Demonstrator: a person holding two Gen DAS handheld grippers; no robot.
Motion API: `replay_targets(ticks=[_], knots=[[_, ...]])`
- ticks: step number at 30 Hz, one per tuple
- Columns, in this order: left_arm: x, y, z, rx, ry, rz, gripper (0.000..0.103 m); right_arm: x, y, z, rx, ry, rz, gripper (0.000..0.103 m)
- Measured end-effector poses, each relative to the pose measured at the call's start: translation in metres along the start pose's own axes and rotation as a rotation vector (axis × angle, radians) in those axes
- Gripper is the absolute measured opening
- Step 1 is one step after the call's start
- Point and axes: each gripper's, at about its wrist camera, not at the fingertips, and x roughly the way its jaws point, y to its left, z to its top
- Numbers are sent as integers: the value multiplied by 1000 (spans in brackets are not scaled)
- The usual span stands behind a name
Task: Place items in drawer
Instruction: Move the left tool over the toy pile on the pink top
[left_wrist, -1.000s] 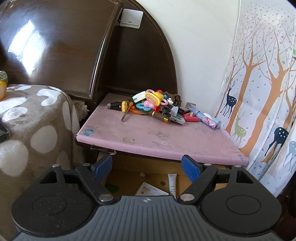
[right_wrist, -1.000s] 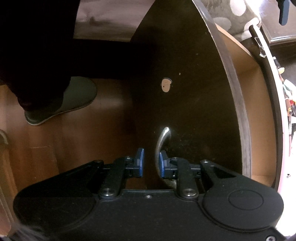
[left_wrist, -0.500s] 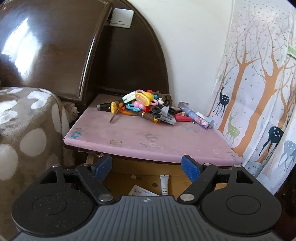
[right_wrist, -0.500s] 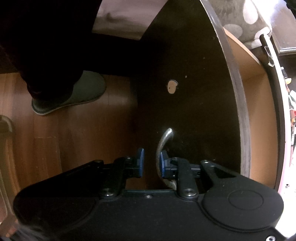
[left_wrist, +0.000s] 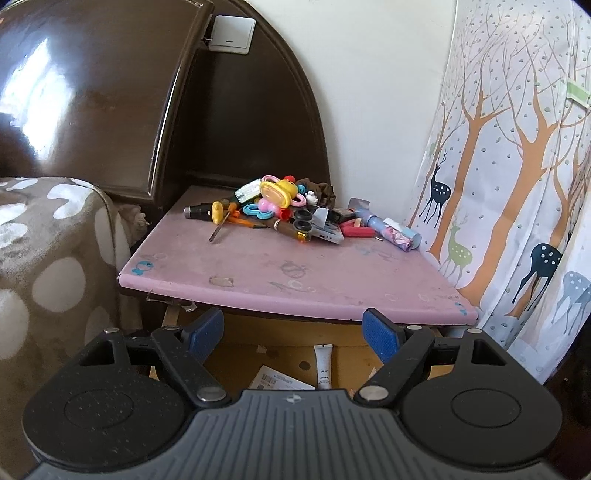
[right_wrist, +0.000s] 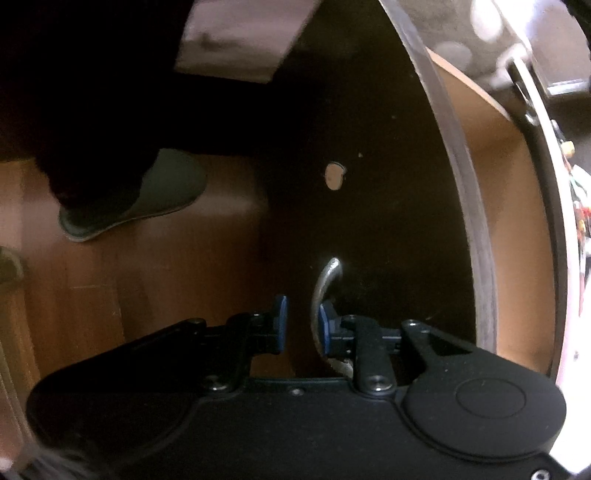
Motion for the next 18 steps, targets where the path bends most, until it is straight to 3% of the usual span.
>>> replay_targets(ticks=[3, 6, 9, 14, 17, 18], knots=[[2, 0, -2, -3, 6, 6, 83, 0, 7, -6, -50, -47, -16, 22], [5, 0, -3, -9, 13, 13, 83, 2, 12, -6, -22, -67, -33, 31], [11, 1, -4, -40, 29, 16, 83, 1, 13, -3, 27, -70, -35, 33], [27, -9, -3, -17, 58, 10, 83, -1, 18, -11, 9, -123, -43, 32], [31, -15, -1, -10, 45, 21, 83, -7, 10, -17, -1, -153, -31, 21], [30, -16, 0, -22, 38, 11, 83, -8, 5, -16, 28, -150, -13, 23]])
